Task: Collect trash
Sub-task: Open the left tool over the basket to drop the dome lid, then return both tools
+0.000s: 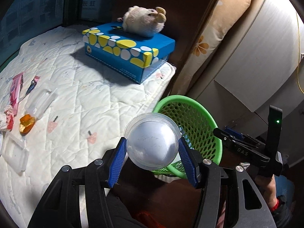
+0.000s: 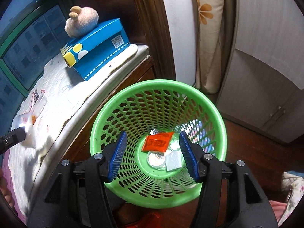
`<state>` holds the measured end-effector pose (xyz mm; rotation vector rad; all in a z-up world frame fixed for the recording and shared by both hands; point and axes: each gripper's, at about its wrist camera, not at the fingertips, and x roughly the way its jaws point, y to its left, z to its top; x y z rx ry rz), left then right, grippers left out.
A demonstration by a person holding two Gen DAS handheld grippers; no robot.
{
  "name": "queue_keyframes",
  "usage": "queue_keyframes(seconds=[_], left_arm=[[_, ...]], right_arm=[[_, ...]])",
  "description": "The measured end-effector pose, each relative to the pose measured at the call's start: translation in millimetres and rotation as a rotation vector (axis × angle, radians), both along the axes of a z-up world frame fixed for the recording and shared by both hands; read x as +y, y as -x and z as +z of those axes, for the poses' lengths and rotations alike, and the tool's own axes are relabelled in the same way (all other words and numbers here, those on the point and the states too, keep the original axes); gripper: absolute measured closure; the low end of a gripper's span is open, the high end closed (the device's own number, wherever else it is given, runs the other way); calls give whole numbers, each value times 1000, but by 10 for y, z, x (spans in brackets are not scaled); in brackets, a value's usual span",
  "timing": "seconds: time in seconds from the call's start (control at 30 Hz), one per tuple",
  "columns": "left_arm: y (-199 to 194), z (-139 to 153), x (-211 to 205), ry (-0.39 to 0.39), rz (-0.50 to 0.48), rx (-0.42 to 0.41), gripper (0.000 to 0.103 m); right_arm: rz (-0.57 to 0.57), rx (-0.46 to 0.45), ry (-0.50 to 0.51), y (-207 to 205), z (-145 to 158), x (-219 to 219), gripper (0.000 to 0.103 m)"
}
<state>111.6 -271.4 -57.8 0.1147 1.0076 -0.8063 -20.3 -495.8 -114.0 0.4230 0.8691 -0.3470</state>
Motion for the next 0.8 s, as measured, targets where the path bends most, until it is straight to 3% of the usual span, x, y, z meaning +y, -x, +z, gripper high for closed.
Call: queue_keyframes(seconds=[0.5, 0.67, 0.8], left_arm=[[-88, -353, -1159, -92, -129, 7, 48], [-200, -375, -1224, -67, -104, 17, 37], [-235, -313, -1020, -28, -69, 39, 37]], right_arm=[[-57, -26, -27, 409, -14, -148, 40], [-65, -20, -34, 463, -54, -152, 40], [-64, -21, -37, 473, -62, -131, 40]])
